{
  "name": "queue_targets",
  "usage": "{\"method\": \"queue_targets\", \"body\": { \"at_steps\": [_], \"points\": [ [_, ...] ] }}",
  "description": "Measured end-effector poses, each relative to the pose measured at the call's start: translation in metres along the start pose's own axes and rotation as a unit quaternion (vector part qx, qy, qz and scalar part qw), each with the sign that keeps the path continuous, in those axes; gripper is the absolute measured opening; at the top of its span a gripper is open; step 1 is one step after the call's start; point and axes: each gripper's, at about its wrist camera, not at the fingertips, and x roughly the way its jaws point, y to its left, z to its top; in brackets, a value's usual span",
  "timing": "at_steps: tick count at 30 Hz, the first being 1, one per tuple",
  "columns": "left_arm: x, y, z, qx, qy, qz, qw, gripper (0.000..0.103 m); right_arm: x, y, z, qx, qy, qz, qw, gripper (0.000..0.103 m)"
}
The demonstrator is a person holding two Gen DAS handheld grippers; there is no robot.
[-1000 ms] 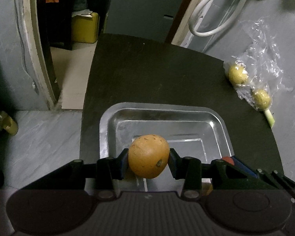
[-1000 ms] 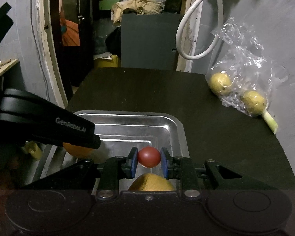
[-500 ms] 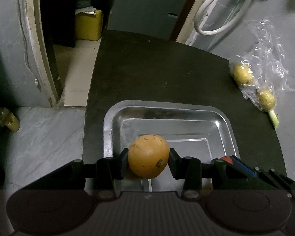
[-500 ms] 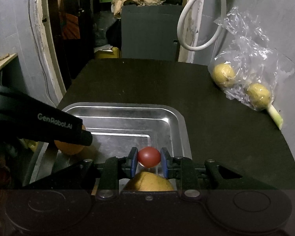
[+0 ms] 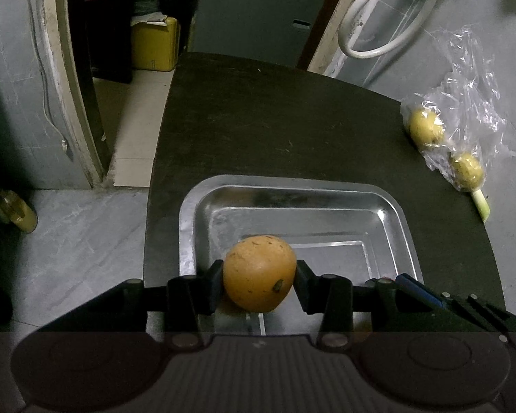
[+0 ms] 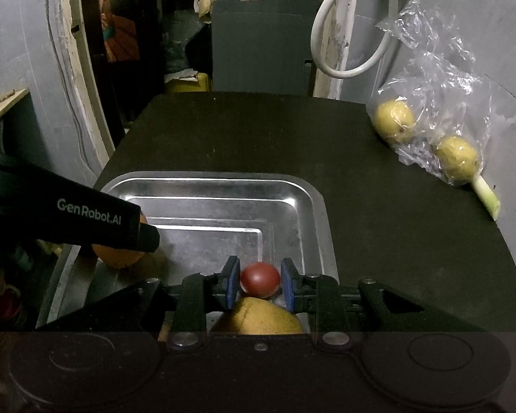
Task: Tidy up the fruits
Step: 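Lift both held fruits and carry them over the metal tray, then open the left tool to drop the orange-brown fruit while the right tool drops the tomato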
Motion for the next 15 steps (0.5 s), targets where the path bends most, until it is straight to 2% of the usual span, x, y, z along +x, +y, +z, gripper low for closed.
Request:
{"method": "queue_targets", "body": {
  "at_steps": [8,15],
  "points": [
    [-0.0001,-0.0005,0.0001,0.002,0.001,0.002,1.0,0.046,0.001,-0.0009,-0.0004,0.001,0.004,-0.002,1.0,0.032],
    [-0.0023,-0.0016,0.0019,0.007,0.002,0.007,1.0,0.06,0.0011,-0.0029,-0.0006,0.004,0.007,-0.007,1.0,0.045]
  ]
}}
